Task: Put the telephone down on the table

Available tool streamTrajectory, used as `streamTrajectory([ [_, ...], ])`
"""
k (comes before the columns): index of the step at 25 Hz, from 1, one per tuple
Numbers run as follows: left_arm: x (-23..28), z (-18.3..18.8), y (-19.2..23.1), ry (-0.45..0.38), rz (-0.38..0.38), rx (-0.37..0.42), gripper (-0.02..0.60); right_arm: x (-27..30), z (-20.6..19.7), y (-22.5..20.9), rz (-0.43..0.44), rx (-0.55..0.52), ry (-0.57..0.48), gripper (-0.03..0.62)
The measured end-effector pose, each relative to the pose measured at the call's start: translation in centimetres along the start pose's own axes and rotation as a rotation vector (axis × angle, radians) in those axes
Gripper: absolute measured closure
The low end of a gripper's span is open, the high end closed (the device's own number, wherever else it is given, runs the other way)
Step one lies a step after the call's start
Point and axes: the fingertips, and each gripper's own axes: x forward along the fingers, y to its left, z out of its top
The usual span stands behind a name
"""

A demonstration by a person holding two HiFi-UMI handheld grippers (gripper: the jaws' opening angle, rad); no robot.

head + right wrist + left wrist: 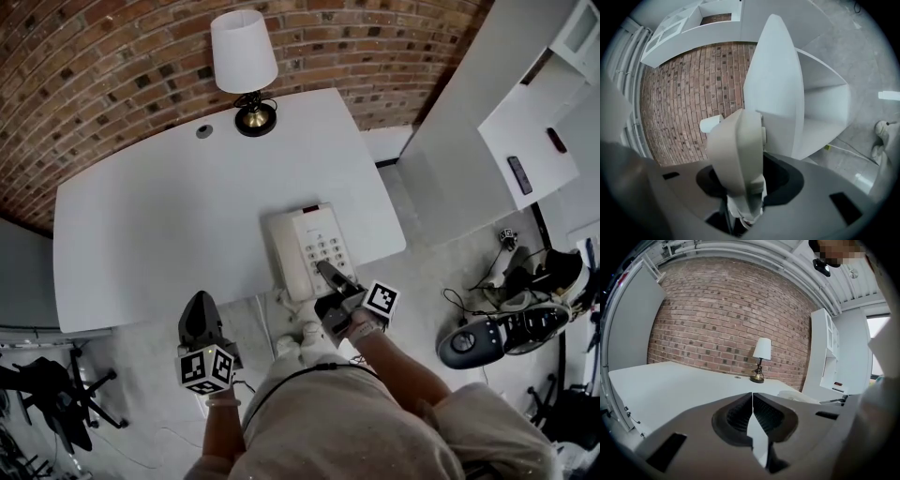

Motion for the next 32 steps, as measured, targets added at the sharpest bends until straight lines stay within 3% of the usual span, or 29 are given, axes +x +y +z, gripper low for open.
streamTrajectory([
  [9, 2.0, 1.1, 0.9, 0.013, -0.075, 0.004, 0.574, 0.1, 0.0, -1.2, -0.184, 0.015, -0.043, 0.392],
  [12, 2.3, 1.1, 1.0, 0.02, -0.097, -0.003, 0.574, -0.1, -0.1, -1.4, -0.239, 0.073, -0.056, 0.3],
  [21, 2.3, -0.3, 1.7, 0.047, -0.124, -0.04, 0.574, 0.2, -0.5, -1.1, -0.361, 0.068, -0.01, 0.184],
  [27, 2.4, -0.3, 1.8, 0.043, -0.133, -0.051, 0.574, 0.2, -1.0, -3.0, -0.387, 0.183, -0.068, 0.169],
  [32, 2.1, -0.5, 2.4, 0.05, -0.129, -0.051, 0.574, 0.8, -1.3, -4.1, -0.386, 0.215, -0.096, 0.137],
])
